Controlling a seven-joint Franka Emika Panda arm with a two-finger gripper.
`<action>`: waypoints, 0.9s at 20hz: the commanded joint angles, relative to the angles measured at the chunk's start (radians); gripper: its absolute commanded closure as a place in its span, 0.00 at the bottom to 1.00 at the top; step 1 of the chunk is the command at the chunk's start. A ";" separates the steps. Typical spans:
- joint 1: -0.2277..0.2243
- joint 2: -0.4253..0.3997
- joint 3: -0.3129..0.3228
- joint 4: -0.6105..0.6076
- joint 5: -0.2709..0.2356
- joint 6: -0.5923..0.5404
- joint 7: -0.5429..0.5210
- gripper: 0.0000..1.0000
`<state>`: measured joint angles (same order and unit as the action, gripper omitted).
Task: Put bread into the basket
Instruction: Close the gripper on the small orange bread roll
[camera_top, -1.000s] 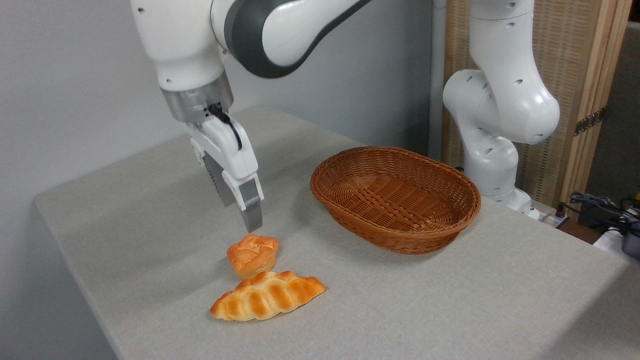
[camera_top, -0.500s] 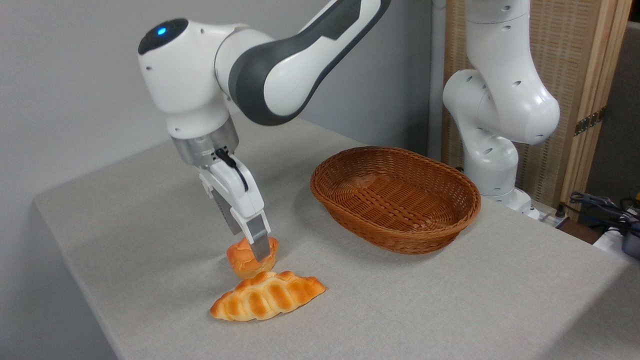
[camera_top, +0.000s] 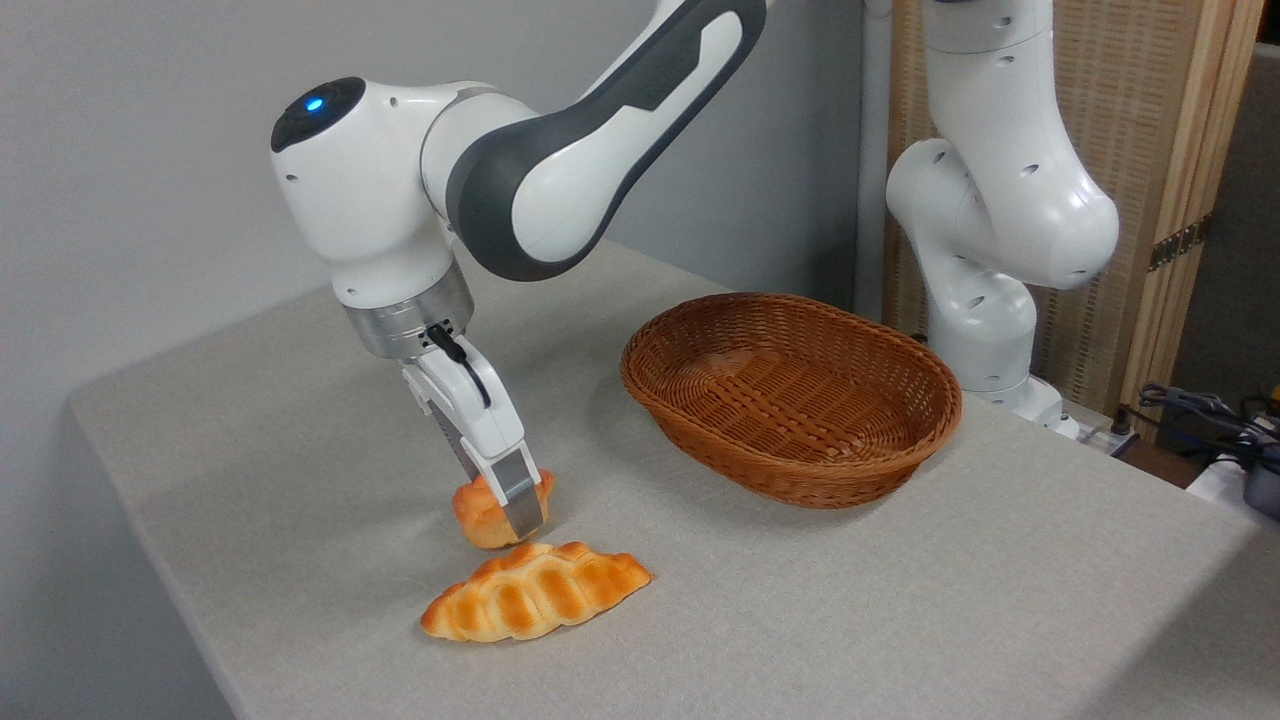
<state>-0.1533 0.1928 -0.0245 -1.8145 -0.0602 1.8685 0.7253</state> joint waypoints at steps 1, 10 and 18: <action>-0.011 0.013 0.005 0.001 0.014 0.017 0.014 0.02; -0.011 0.019 0.005 0.001 0.013 0.017 0.017 0.55; -0.009 0.017 0.005 0.003 0.013 0.015 0.023 0.55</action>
<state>-0.1619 0.2005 -0.0245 -1.8145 -0.0602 1.8688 0.7255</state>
